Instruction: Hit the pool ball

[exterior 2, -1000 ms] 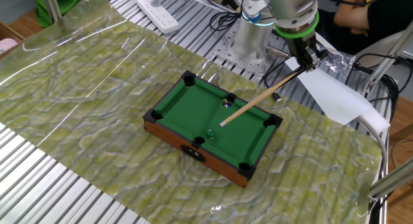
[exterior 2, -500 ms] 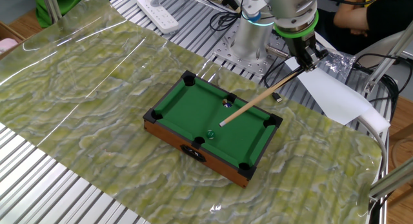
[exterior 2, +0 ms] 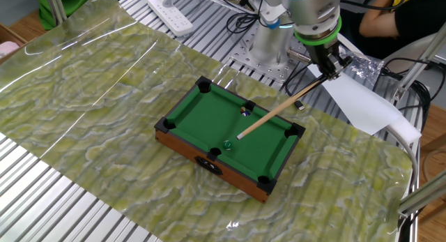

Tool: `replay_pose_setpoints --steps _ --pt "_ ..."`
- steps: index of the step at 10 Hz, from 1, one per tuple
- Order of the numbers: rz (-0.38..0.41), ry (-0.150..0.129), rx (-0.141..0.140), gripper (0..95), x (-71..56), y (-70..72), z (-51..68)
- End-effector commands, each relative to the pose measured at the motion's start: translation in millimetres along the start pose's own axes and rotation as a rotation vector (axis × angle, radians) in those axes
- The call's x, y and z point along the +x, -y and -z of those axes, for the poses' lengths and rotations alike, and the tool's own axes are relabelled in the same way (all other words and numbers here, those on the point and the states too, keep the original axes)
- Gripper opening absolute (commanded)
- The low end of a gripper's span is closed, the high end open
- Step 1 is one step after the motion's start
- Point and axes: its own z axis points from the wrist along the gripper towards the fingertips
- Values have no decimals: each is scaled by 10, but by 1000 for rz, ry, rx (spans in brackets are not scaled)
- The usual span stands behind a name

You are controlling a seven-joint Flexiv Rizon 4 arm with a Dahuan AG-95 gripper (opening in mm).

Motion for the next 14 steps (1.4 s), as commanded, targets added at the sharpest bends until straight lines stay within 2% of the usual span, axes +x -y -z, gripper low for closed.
replay_pose_setpoints --steps 1,4,14 --pt "2 3 1 0 -19 -11 -6" --pt "-2 2 2 0 -61 -68 9" --pt "-3 12 12 0 -115 -78 -22"
